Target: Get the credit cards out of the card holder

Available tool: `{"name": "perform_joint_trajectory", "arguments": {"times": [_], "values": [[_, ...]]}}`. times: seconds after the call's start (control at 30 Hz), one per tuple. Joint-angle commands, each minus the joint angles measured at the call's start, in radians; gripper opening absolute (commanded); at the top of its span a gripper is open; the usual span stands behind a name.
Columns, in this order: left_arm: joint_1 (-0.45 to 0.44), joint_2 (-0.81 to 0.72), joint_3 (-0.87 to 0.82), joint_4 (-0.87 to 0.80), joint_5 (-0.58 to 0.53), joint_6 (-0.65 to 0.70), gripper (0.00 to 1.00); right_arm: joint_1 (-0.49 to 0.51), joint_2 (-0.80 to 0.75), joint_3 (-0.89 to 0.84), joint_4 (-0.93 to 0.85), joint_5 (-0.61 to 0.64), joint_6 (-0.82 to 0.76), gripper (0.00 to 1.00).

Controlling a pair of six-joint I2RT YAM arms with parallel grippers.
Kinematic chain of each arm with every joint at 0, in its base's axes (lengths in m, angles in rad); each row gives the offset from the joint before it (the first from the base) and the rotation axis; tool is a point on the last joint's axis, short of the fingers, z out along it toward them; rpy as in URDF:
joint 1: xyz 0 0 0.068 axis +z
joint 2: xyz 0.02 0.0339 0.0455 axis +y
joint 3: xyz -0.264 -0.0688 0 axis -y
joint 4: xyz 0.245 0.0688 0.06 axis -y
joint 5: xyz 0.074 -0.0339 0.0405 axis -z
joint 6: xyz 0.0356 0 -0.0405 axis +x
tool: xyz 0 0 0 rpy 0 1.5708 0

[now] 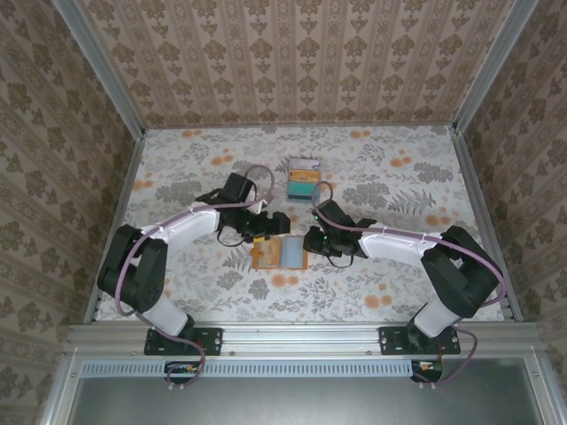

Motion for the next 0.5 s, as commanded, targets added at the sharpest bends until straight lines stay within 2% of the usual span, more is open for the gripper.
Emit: {"name": "perform_joint_trajectory", "arguments": {"times": [0.0, 0.3, 0.47], "values": [[0.040, -0.034, -0.042, -0.039, -0.056, 0.028, 0.78, 0.031, 0.010, 0.059, 0.008, -0.045, -0.004, 0.24], [0.099, 0.056, -0.051, -0.034, -0.092, 0.075, 0.41, 0.107, 0.151, 0.181, 0.031, -0.096, 0.025, 0.24], [0.097, 0.086, -0.065, -0.021, -0.084, 0.067, 0.36, 0.115, 0.205, 0.189, 0.042, -0.110, 0.059, 0.24]]}}
